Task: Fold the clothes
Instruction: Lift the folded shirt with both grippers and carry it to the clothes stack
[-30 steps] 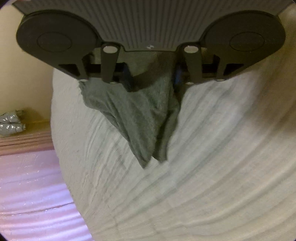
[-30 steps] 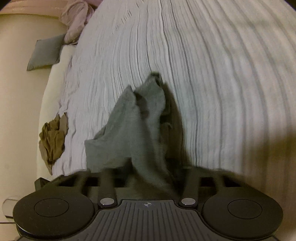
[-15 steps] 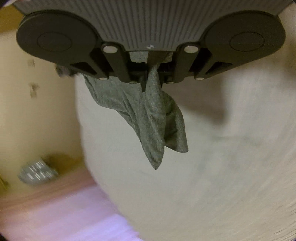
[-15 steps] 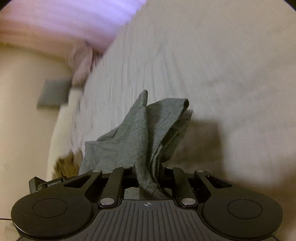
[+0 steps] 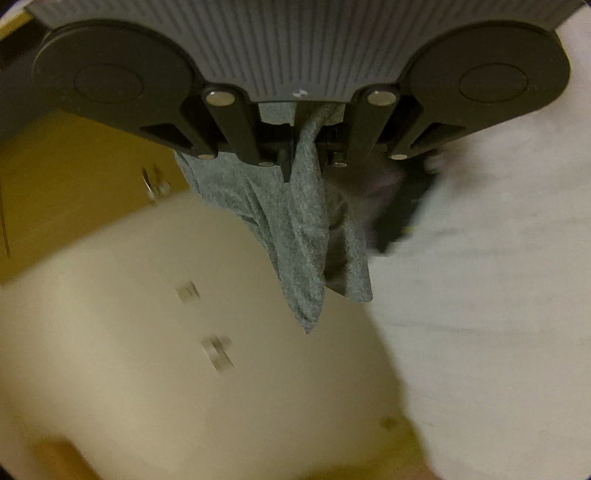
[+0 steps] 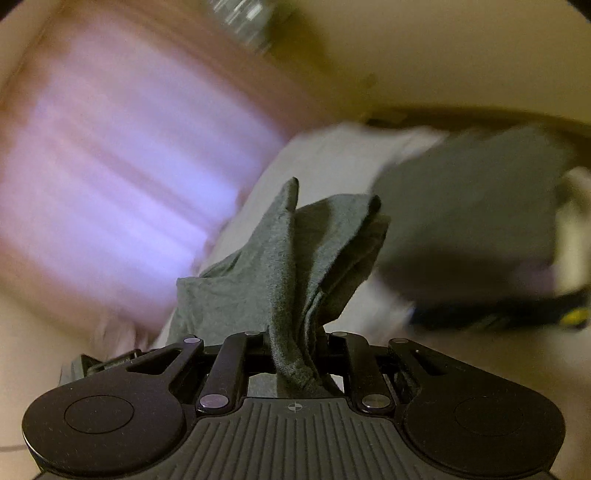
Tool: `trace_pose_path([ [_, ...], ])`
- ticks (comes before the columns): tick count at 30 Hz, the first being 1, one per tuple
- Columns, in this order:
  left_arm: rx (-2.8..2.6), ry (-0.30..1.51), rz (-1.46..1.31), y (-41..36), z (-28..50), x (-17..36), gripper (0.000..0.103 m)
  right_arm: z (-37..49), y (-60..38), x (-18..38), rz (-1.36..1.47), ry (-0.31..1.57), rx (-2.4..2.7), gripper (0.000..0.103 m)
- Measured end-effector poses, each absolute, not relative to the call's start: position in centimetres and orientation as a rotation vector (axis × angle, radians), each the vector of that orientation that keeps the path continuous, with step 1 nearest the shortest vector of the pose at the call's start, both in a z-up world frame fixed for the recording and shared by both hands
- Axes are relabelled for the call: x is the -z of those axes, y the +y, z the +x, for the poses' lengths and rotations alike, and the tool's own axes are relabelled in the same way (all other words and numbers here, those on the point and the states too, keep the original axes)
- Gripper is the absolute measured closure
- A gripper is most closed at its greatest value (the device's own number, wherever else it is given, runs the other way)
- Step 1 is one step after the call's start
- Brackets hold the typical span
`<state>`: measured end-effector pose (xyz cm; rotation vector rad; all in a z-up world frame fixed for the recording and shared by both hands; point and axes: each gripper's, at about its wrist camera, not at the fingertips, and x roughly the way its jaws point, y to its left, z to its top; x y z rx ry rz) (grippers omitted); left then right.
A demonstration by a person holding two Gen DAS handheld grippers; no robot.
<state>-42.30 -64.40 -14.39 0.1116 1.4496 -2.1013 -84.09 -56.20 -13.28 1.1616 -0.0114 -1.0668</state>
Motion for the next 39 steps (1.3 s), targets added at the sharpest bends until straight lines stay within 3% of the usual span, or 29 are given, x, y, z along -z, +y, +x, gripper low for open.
trace_pose_path([
  [4, 2.188, 1.440, 0.201, -72.0, -52.0, 12.8, 0.099, -91.7, -59.5, 13.3, 1.196, -0.092, 1.179, 0.090],
  [9, 2.208, 1.413, 0.281, -76.2, -59.9, 13.5, 0.099, -98.1, -64.7, 14.9, 1.299, -0.166, 1.219, 0.090],
  [25, 2.042, 1.435, 0.463, -81.9, -63.2, 21.4, 0.097, -100.6, -69.5, 23.2, 1.485, -0.104, 1.226, 0.090],
  [27, 2.015, 1.381, 0.506, -82.2, -63.2, 22.4, 0.095, -100.2, -69.8, 23.9, 1.447, -0.057, 1.283, 0.078],
  [28, 1.984, 1.359, 0.518, -82.3, -63.0, 22.8, 0.094, -99.9, -69.8, 24.0, 1.431, -0.025, 1.323, 0.056],
  [29, 1.959, 1.356, 0.503, -82.4, -62.4, 22.9, 0.090, -99.5, -69.6, 23.8, 1.405, 0.019, 1.377, 0.048],
  [31, 1.909, 1.339, 0.461, -82.3, -60.9, 22.6, 0.083, -99.1, -68.6, 22.8, 1.326, 0.073, 1.454, 0.048],
  [34, 1.844, 1.163, 0.420, -81.3, -59.1, 19.9, 0.084, -98.7, -66.2, 20.2, 1.171, 0.123, 1.606, 0.048],
  [37, 1.936, 0.973, 0.468, -78.6, -60.2, 16.9, 0.097, -97.7, -64.2, 17.7, 0.996, 0.150, 1.693, 0.048],
  [39, 2.010, 0.891, 0.522, -76.5, -61.6, 16.0, 0.099, -95.9, -63.2, 16.6, 0.911, 0.163, 1.666, 0.048],
])
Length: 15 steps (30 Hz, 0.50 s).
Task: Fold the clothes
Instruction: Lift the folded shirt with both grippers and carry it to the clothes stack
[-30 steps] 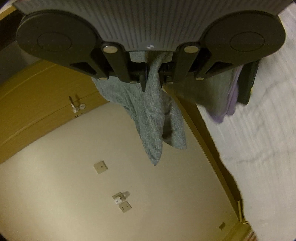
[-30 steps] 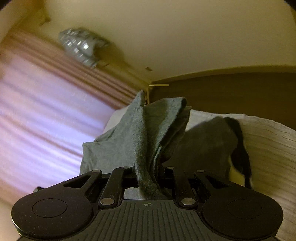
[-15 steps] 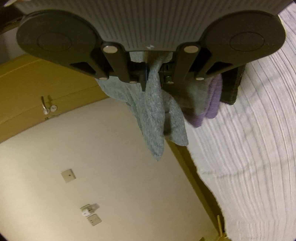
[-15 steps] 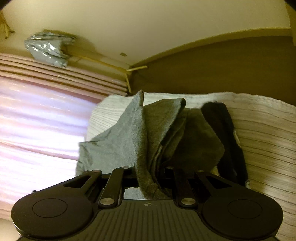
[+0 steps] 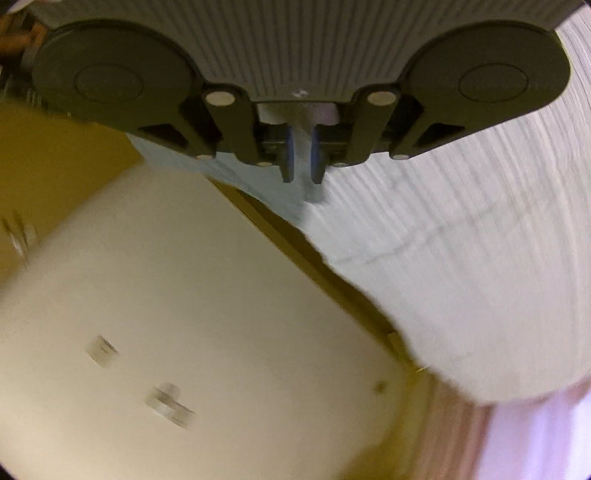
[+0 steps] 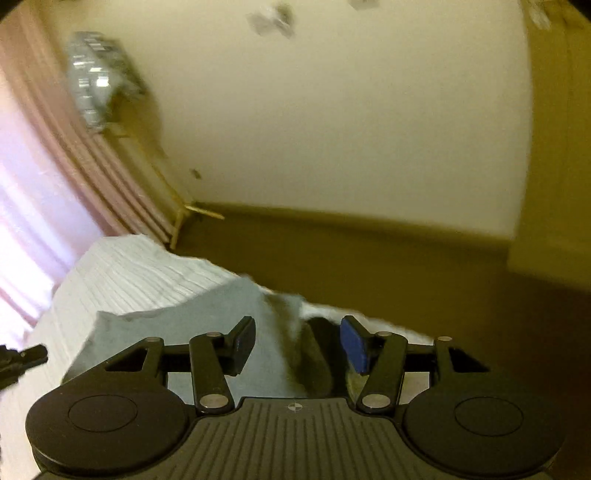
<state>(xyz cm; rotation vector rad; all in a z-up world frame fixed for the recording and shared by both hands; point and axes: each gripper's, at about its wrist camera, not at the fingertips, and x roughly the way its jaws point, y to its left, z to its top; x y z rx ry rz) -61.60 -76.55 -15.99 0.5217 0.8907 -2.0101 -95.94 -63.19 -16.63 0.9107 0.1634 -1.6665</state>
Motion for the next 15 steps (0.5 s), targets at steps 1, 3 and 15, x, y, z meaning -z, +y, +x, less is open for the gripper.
trace_pose_path([
  [1, 2.039, 0.862, 0.552, -75.6, -62.3, 16.0, 0.102, -94.9, -62.9, 16.4, 0.886, 0.173, 1.637, 0.048],
  [3, 2.054, 0.835, 0.603, -74.4, -63.2, 17.5, 0.102, -92.2, -62.5, 17.0, 0.840, 0.232, 1.577, 0.048],
  [15, 1.961, 0.843, 0.641, -74.5, -62.5, 21.6, 0.103, -89.1, -60.6, 21.7, 0.812, 0.443, 1.599, 0.048],
])
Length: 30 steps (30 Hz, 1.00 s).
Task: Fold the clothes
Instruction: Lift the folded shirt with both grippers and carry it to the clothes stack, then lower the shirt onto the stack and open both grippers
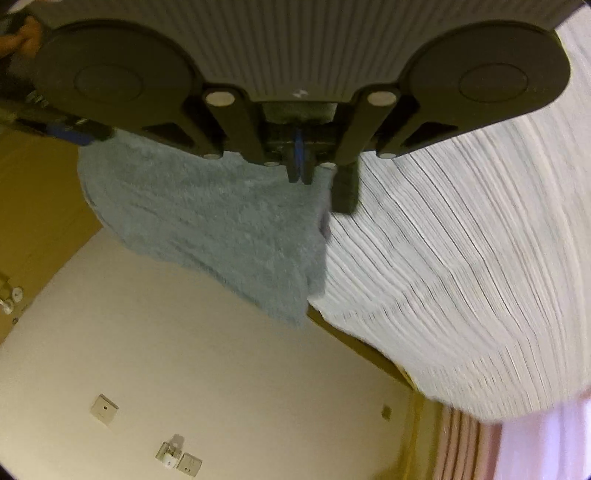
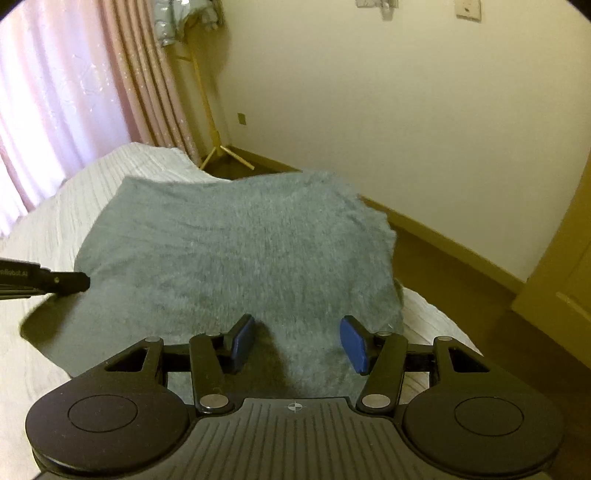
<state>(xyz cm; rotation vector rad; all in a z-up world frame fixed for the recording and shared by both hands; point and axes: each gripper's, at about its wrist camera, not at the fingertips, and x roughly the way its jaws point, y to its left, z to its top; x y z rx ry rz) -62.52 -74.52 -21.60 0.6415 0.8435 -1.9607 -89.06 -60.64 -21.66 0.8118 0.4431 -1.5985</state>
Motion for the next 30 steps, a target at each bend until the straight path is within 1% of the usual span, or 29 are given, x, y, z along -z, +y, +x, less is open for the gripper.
trace_pose_path([
  [4, 1.941, 0.790, 0.573, -75.7, -63.1, 19.1, 0.103, -91.0, -62.2, 18.6, 0.757, 0.333, 1.642, 0.048],
  [6, 1.940, 0.809, 0.553, -77.2, -64.4, 18.8, 0.103, -91.4, -63.7, 17.8, 0.710, 0.312, 1.653, 0.048],
  [10, 1.957, 0.794, 0.556, -79.9, -67.6, 19.8, 0.102, -91.4, -67.8, 19.0, 0.674, 0.339, 1.643, 0.048],
  [14, 1.910, 0.819, 0.608, -81.9, -68.7, 22.9, 0.100, -91.9, -69.9, 23.4, 0.821, 0.438, 1.627, 0.048],
  [17, 1.864, 0.832, 0.608, -82.2, -67.5, 23.8, 0.100, -93.5, -68.0, 23.4, 0.876, 0.372, 1.665, 0.048],
  [21, 1.905, 0.790, 0.571, -79.5, -65.0, 20.7, 0.100, -94.2, -63.6, 20.2, 0.829, 0.306, 1.690, 0.048],
  [24, 1.914, 0.725, 0.609, -75.3, -63.7, 18.8, 0.101, -92.9, -59.9, 18.8, 0.815, 0.312, 1.642, 0.048],
  [27, 1.921, 0.712, 0.628, -71.0, -63.1, 18.4, 0.100, -89.8, -57.0, 19.6, 0.797, 0.382, 1.581, 0.048],
  [30, 1.894, 0.709, 0.712, -68.2, -63.5, 20.2, 0.100, -87.1, -55.2, 21.7, 0.819, 0.482, 1.554, 0.048],
])
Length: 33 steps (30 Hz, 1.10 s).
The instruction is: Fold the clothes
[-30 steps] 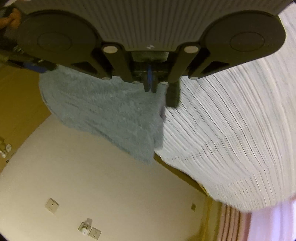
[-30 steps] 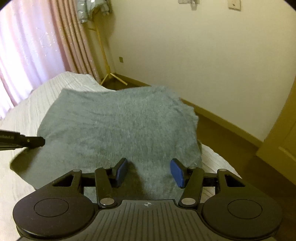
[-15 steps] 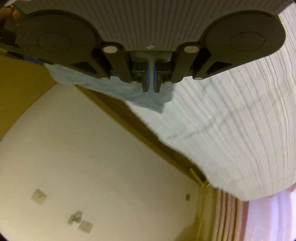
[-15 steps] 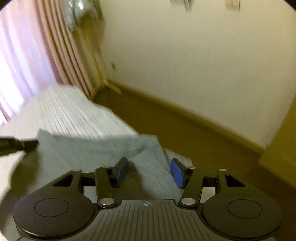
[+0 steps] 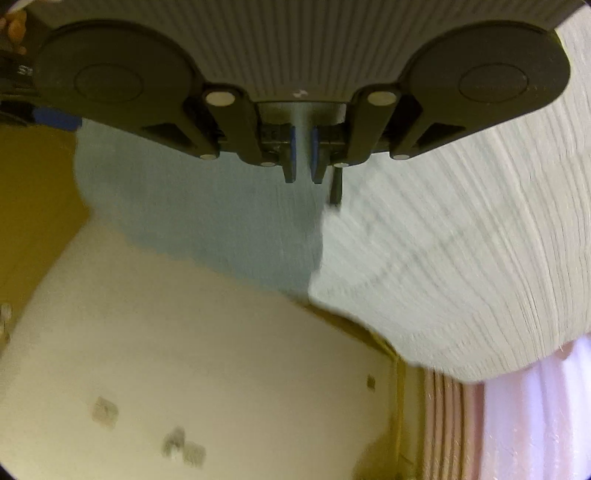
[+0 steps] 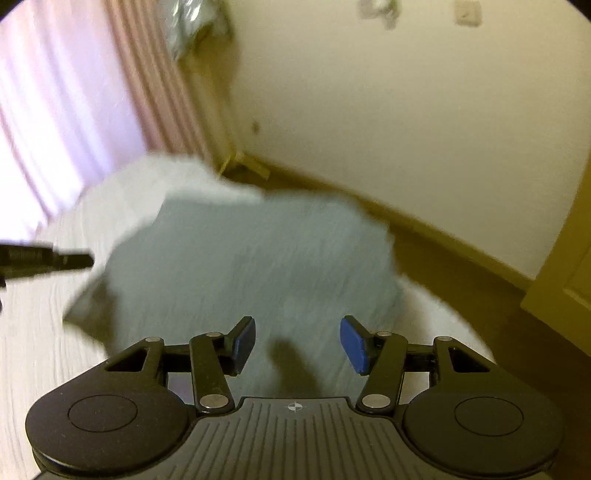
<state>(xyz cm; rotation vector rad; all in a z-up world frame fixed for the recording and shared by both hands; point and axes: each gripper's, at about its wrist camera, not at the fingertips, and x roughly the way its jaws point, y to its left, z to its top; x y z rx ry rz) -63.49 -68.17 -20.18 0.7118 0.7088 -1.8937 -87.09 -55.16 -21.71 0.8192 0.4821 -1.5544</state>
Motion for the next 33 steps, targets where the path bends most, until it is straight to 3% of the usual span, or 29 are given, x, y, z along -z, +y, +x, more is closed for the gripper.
trace_pose_path([
  [2, 1.857, 0.699, 0.757, -66.9, -63.6, 20.9, 0.100, -86.0, -54.2, 22.9, 0.860, 0.553, 1.583, 0.048],
  [8, 1.811, 0.693, 0.829, -62.4, -62.8, 17.4, 0.099, -83.3, -49.2, 19.4, 0.860, 0.521, 1.589, 0.048],
  [14, 1.846, 0.643, 0.865, -56.0, -61.6, 13.3, 0.078, -80.7, -45.1, 15.1, 0.954, 0.426, 1.644, 0.048],
  [19, 1.877, 0.599, 0.894, -50.3, -59.9, 10.8, 0.075, -77.9, -40.6, 13.5, 0.976, 0.414, 1.682, 0.048],
  [29, 1.875, 0.563, 0.915, -40.9, -55.1, 8.7, 0.057, -72.0, -31.7, 11.8, 0.943, 0.442, 1.751, 0.048],
  [33, 1.859, 0.526, 0.939, -38.2, -53.8, 8.2, 0.056, -70.1, -29.3, 11.1, 0.923, 0.425, 1.760, 0.048],
])
